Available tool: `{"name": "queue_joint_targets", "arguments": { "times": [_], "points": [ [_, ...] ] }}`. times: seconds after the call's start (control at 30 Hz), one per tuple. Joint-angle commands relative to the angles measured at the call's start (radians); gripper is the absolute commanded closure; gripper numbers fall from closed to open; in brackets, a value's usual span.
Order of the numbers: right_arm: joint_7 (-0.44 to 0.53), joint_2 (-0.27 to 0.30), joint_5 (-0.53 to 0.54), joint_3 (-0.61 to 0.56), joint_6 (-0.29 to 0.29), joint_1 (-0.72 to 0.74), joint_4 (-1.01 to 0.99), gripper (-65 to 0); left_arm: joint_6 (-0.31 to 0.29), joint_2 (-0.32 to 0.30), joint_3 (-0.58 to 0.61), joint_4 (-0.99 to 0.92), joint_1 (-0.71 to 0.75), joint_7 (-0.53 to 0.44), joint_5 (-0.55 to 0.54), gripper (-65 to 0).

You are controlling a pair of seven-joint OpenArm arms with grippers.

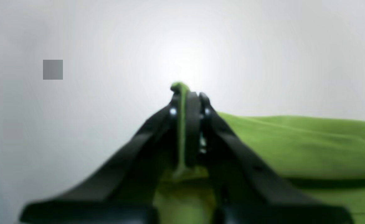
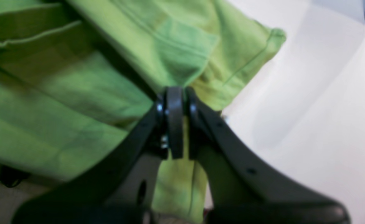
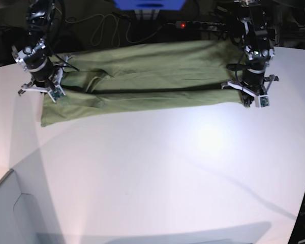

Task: Fold the T-shirt properly

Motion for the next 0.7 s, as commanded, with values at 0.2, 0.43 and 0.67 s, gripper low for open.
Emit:
{"name": "queue_joint_targets", "arguments": {
  "times": [0.2, 0.43, 0.67],
  "points": [
    [0.015, 0.009, 0.003, 0.002, 0.003, 0.010, 0.008, -0.1, 0.005, -0.010, -0.006, 0.049, 0.041, -0.021, -0.003, 0.0],
    [0.015, 0.009, 0.003, 0.002, 0.003, 0.010, 0.008, -0.1, 0.005, -0.010, -0.003, 0.092, 0.079, -0.021, -0.003, 0.0],
    [0.015, 0.009, 0.003, 0.002, 0.003, 0.010, 0.008, -0.1, 0.003, -0.012, -0.001, 0.083, 0.090, -0.020, -0.003, 0.0]
  ]
}}
